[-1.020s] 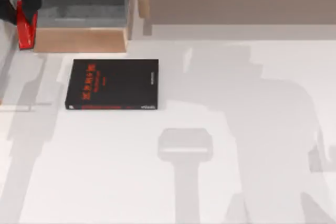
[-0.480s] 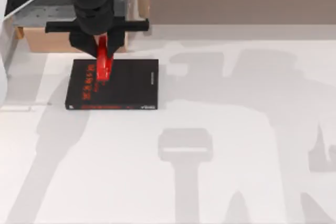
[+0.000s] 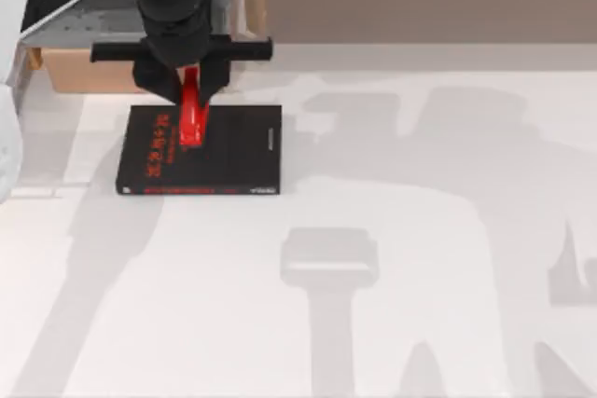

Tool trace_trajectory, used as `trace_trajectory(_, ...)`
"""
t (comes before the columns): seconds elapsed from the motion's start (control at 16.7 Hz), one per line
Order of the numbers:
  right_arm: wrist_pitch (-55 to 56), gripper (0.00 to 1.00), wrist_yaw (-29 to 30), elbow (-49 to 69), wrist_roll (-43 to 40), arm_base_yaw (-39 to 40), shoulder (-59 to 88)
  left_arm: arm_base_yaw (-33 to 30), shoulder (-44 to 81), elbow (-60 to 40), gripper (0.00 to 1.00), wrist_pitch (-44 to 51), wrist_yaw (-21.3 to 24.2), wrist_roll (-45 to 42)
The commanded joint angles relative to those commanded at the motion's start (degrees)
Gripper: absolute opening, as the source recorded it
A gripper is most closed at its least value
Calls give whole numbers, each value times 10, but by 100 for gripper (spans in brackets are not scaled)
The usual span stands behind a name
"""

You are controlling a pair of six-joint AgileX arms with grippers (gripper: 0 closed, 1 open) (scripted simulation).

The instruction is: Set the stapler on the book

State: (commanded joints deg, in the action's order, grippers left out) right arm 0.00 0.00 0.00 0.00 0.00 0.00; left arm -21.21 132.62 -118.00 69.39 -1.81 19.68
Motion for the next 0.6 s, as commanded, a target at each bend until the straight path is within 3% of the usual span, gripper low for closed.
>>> trace_trajectory(0.6,0,100,0,0,0,0,0,-1,13,46,0,-59,0,-1)
